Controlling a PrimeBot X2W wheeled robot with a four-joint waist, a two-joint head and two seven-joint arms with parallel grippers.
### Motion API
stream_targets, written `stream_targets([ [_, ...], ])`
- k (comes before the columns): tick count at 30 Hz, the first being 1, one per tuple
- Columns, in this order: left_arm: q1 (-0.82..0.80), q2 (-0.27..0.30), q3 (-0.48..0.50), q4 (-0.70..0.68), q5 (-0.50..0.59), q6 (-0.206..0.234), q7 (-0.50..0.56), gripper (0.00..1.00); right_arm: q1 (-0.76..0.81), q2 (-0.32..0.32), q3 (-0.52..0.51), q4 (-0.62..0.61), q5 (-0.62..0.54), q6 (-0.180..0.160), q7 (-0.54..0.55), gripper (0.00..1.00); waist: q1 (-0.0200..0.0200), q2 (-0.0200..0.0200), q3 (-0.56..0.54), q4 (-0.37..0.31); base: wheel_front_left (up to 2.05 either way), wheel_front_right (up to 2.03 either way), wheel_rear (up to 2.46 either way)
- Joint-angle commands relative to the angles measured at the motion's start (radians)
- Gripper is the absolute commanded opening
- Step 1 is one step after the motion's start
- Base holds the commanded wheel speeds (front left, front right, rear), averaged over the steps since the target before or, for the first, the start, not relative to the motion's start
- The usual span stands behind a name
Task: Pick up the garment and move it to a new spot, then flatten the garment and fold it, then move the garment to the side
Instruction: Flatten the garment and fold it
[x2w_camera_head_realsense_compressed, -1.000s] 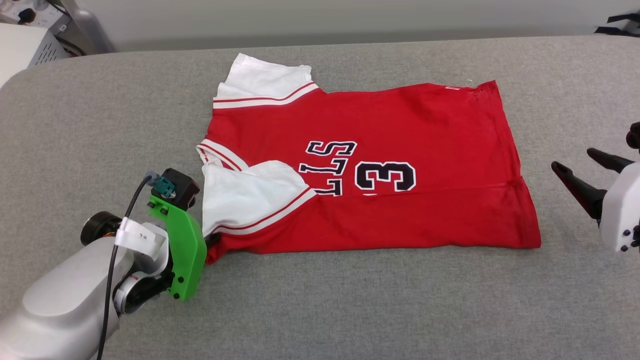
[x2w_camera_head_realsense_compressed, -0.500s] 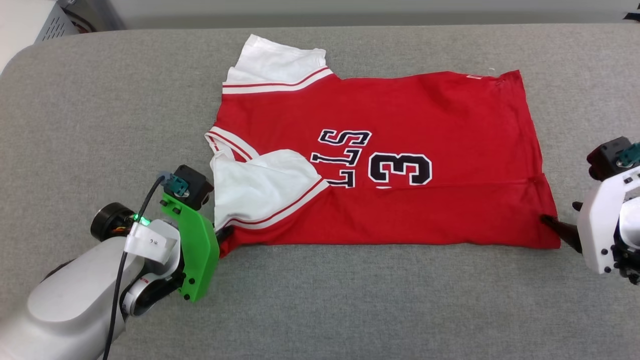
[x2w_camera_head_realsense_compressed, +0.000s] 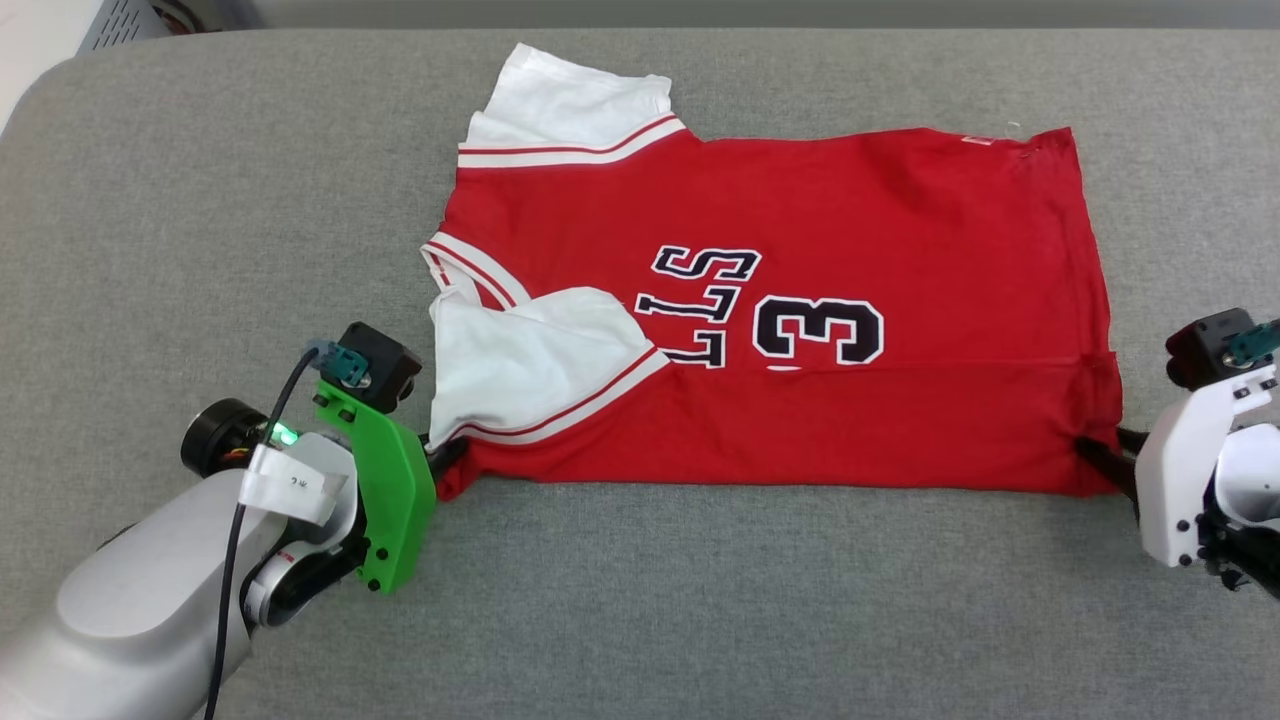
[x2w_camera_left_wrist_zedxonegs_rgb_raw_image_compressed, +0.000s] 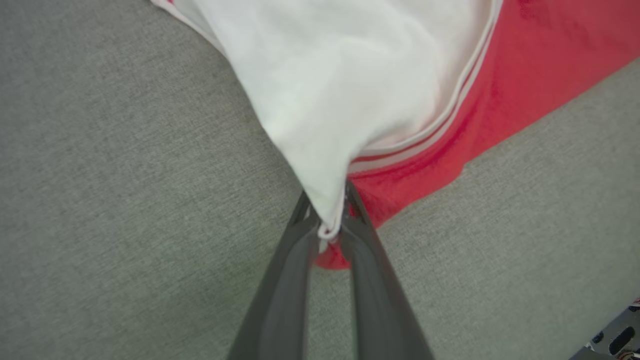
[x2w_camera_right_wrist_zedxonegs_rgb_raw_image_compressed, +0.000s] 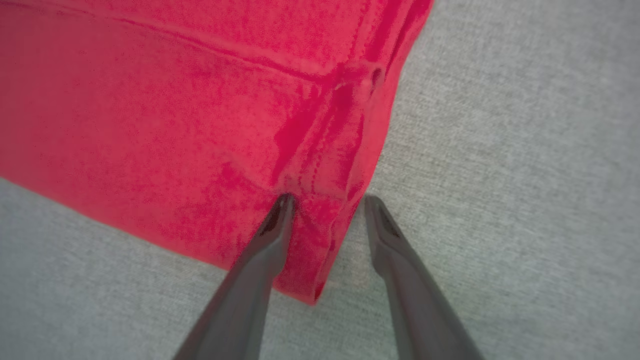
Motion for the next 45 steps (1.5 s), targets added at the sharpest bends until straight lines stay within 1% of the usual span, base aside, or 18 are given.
stream_targets([
  [1,0.013,-0.002,0.009,0.01,-0.006,-0.004,-0.011,0.0,0.024,0.029,0.037,0.016,0.011,0.001,-0.009,0.0,0.0,0.0,-0.021,-0.011,0.0,0.0,0.0],
  [6,0.032,0.011,0.02,0.025,-0.031,-0.014,-0.029,0.0,0.016,-0.005,0.036,-0.016,0.031,0.001,-0.068,0.0,0.0,0.0,-0.065,-0.017,0.0,0.0,0.0],
  [12,0.066,0.037,0.019,0.002,-0.056,-0.018,-0.026,0.0,0.049,-0.056,0.013,-0.088,0.047,0.001,-0.117,0.0,0.0,0.0,-0.117,-0.017,0.0,0.0,0.0],
  [18,0.123,0.077,0.009,-0.061,-0.075,-0.003,-0.021,0.0,0.129,-0.092,-0.02,-0.164,0.059,0.001,-0.125,0.0,0.0,0.0,-0.161,-0.018,0.0,0.0,0.0],
  [26,0.218,0.117,-0.018,-0.136,-0.102,0.029,-0.013,0.0,0.29,-0.117,-0.114,-0.244,0.066,0.001,-0.111,0.0,0.0,0.0,-0.182,-0.015,0.0,0.0,0.0],
  [30,0.244,0.115,-0.029,-0.14,-0.11,0.041,-0.012,0.0,0.349,-0.109,-0.155,-0.25,0.053,0.001,-0.088,0.0,0.0,0.0,-0.176,-0.017,0.0,0.0,0.0],
  [37,0.253,0.07,-0.033,-0.071,-0.118,0.042,-0.032,0.0,0.367,-0.038,-0.197,-0.205,0.033,0.001,-0.064,0.0,0.0,0.0,-0.142,-0.024,0.0,0.0,0.0],
  [38,0.248,0.044,-0.035,-0.02,-0.116,0.034,-0.044,0.0,0.36,-0.003,-0.194,-0.165,0.021,0.001,-0.067,0.0,0.0,0.0,-0.131,-0.024,0.0,0.0,0.0],
  [39,0.244,0.02,-0.036,0.024,-0.112,0.027,-0.061,0.05,0.352,0.019,-0.185,-0.131,0.005,0.001,-0.085,0.0,0.0,0.0,-0.128,-0.023,0.0,0.0,0.0],
  [40,0.243,0.014,-0.037,0.039,-0.111,0.027,-0.065,0.73,0.35,0.024,-0.186,-0.119,-0.006,0.001,-0.099,0.43,0.0,0.0,-0.129,-0.021,0.0,0.0,0.0],
  [41,0.243,0.011,-0.037,0.048,-0.107,0.027,-0.07,1.0,0.35,0.03,-0.188,-0.11,-0.012,0.001,-0.111,1.0,0.0,0.0,-0.132,-0.021,0.0,0.0,0.0],
  [45,0.244,0.019,-0.027,0.06,-0.093,0.031,-0.109,1.0,0.353,0.054,-0.222,-0.099,-0.047,0.001,-0.189,1.0,0.0,0.0,-0.153,-0.017,0.0,0.0,0.0],
])
